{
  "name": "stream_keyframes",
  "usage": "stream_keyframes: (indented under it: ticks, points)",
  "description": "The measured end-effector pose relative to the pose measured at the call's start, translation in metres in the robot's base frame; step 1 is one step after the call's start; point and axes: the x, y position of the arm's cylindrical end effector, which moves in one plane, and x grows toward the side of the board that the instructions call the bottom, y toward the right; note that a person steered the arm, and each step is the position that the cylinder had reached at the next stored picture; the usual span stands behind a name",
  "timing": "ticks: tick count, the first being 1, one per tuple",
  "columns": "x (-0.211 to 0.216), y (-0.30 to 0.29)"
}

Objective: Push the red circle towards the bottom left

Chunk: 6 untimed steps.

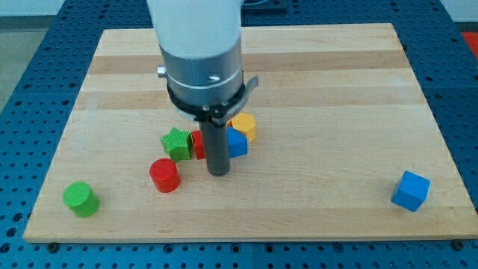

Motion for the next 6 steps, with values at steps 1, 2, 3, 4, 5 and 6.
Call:
stream_keyframes:
  ticks: [1, 2, 3, 4, 5, 6]
  points:
    - [0.000, -0.008]
    - [0.000, -0.028]
    - [0.000, -0.053]
    - [0.004, -0.076]
    - [0.011, -0.095]
    - [0.017, -0.109]
